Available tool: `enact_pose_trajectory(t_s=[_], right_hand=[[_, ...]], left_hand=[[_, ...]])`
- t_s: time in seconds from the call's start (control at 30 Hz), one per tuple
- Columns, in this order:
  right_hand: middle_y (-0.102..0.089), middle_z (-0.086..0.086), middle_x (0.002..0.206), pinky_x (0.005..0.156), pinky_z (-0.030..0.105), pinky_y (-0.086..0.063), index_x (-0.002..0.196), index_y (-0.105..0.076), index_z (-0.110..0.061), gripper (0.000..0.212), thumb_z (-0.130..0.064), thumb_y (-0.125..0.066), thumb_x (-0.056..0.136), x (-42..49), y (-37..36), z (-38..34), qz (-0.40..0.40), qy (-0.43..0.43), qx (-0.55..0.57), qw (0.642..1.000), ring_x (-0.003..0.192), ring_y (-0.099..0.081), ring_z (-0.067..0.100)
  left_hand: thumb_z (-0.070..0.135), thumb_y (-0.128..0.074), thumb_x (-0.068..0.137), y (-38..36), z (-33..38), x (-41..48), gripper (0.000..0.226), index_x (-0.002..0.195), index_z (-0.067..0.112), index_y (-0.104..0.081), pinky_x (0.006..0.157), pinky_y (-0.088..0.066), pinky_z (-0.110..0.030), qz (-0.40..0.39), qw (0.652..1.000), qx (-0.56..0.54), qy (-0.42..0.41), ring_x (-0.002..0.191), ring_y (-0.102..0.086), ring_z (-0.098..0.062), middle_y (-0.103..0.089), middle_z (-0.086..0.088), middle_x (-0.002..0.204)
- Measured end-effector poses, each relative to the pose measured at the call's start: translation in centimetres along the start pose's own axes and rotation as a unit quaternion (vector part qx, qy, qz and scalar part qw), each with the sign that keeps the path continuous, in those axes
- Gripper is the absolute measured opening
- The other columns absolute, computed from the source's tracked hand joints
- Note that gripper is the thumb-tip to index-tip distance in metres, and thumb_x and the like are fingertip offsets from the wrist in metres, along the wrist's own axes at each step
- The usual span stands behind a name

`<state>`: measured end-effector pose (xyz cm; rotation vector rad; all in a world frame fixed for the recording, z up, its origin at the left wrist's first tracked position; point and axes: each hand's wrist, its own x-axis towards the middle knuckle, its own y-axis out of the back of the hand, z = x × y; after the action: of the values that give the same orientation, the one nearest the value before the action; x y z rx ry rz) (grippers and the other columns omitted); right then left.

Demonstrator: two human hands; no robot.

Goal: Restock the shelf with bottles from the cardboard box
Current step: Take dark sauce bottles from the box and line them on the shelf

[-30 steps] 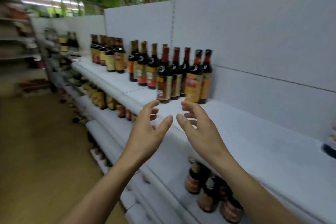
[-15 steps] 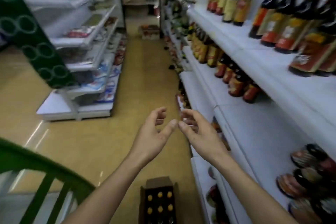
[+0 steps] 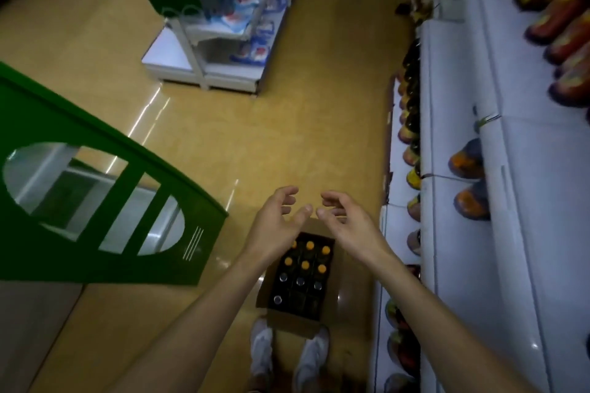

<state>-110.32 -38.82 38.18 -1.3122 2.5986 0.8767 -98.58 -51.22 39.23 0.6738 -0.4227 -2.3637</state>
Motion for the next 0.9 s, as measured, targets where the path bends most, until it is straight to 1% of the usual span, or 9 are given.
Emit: enact_pose_trajectory(t_s=[0.13, 0.23, 0.33, 0.4, 0.47, 0.53, 0.63, 0.77, 0.9], right_hand=[[-0.063, -0.006, 0.125, 0.092, 0.029, -0.052, 0.138, -0.054, -0.021, 0.043, -0.038, -0.06, 0.099, 1.2, -2.5, 5.9, -0.038, -0.055, -0.002, 0.998, 0.109, -0.061, 0.007], [-0.061, -0.002, 0.123, 0.079, 0.016, -0.047, 0.139, -0.053, -0.019, 0.042, -0.035, -0.06, 0.1, 2.0, -4.4, 9.5, -0.056, -0.091, 0.0, 0.994, 0.106, -0.059, 0.008], [-0.059, -0.003, 0.123, 0.069, 0.009, -0.045, 0.14, -0.051, -0.019, 0.043, -0.034, -0.059, 0.101, 3.2, -6.5, 12.9, -0.075, -0.122, 0.011, 0.99, 0.105, -0.056, 0.005], [-0.059, -0.003, 0.125, 0.07, 0.01, -0.045, 0.141, -0.051, -0.019, 0.043, -0.033, -0.059, 0.101, 4.2, -8.0, 15.4, -0.079, -0.135, 0.013, 0.988, 0.105, -0.056, 0.005], [-0.058, -0.003, 0.125, 0.075, 0.013, -0.045, 0.141, -0.051, -0.019, 0.043, -0.033, -0.059, 0.101, 5.2, -9.6, 17.6, -0.08, -0.149, 0.016, 0.986, 0.108, -0.057, 0.008], [-0.057, -0.007, 0.121, 0.083, 0.021, -0.05, 0.14, -0.052, -0.02, 0.042, -0.034, -0.059, 0.101, 6.1, -11.3, 19.7, -0.082, -0.159, 0.016, 0.984, 0.109, -0.057, 0.008], [-0.059, -0.008, 0.12, 0.094, 0.033, -0.053, 0.139, -0.053, -0.02, 0.043, -0.035, -0.06, 0.1, 7.6, -15.1, 24.0, -0.088, -0.179, 0.018, 0.98, 0.109, -0.059, 0.008], [-0.059, -0.004, 0.126, 0.093, 0.031, -0.052, 0.139, -0.053, -0.021, 0.042, -0.033, -0.061, 0.1, 8.4, -19.9, 29.3, -0.113, -0.206, 0.011, 0.972, 0.111, -0.06, 0.012], [-0.058, -0.006, 0.129, 0.094, 0.03, -0.051, 0.141, -0.051, -0.025, 0.042, -0.037, -0.058, 0.1, 8.5, -24.1, 33.7, -0.162, -0.229, -0.022, 0.959, 0.116, -0.058, 0.012]], left_hand=[[0.037, -0.065, 0.098, -2.7, -5.6, 0.6, 0.05, 0.144, 0.025, -0.05, 0.083, -0.045, -0.018, -0.032, 0.998, 0.019, 0.048, 0.115, -0.058, -0.009, -0.059, 0.008, 0.125], [0.035, -0.065, 0.099, -4.8, -9.3, 1.5, 0.05, 0.145, 0.023, -0.049, 0.073, -0.043, -0.009, -0.057, 0.995, 0.027, 0.079, 0.112, -0.057, -0.008, -0.056, 0.009, 0.123], [0.038, -0.066, 0.098, -6.7, -12.7, 3.3, 0.054, 0.147, 0.024, -0.048, 0.086, -0.05, -0.021, -0.07, 0.993, 0.031, 0.093, 0.115, -0.057, -0.009, -0.058, 0.004, 0.134], [0.039, -0.067, 0.097, -8.0, -15.2, 4.7, 0.054, 0.146, 0.024, -0.049, 0.096, -0.053, -0.03, -0.074, 0.992, 0.035, 0.098, 0.12, -0.058, -0.011, -0.059, 0.002, 0.135], [0.041, -0.067, 0.096, -9.1, -17.6, 5.9, 0.056, 0.147, 0.024, -0.049, 0.099, -0.055, -0.036, -0.081, 0.99, 0.039, 0.106, 0.122, -0.059, -0.014, -0.059, 0.002, 0.135], [0.042, -0.066, 0.096, -10.2, -20.0, 6.7, 0.057, 0.147, 0.025, -0.048, 0.099, -0.056, -0.04, -0.095, 0.989, 0.044, 0.109, 0.122, -0.06, -0.014, -0.059, 0.001, 0.136], [0.04, -0.065, 0.097, -12.2, -25.1, 7.9, 0.057, 0.148, 0.025, -0.047, 0.1, -0.055, -0.04, -0.12, 0.983, 0.067, 0.12, 0.123, -0.058, -0.013, -0.058, 0.002, 0.137], [0.038, -0.065, 0.097, -14.1, -31.7, 7.9, 0.057, 0.149, 0.024, -0.045, 0.1, -0.053, -0.035, -0.154, 0.972, 0.104, 0.145, 0.125, -0.057, -0.016, -0.057, 0.0, 0.137], [0.034, -0.066, 0.097, -15.2, -37.8, 7.7, 0.06, 0.15, 0.021, -0.044, 0.102, -0.051, -0.038, -0.181, 0.96, 0.132, 0.168, 0.128, -0.055, -0.02, -0.055, -0.006, 0.137]])
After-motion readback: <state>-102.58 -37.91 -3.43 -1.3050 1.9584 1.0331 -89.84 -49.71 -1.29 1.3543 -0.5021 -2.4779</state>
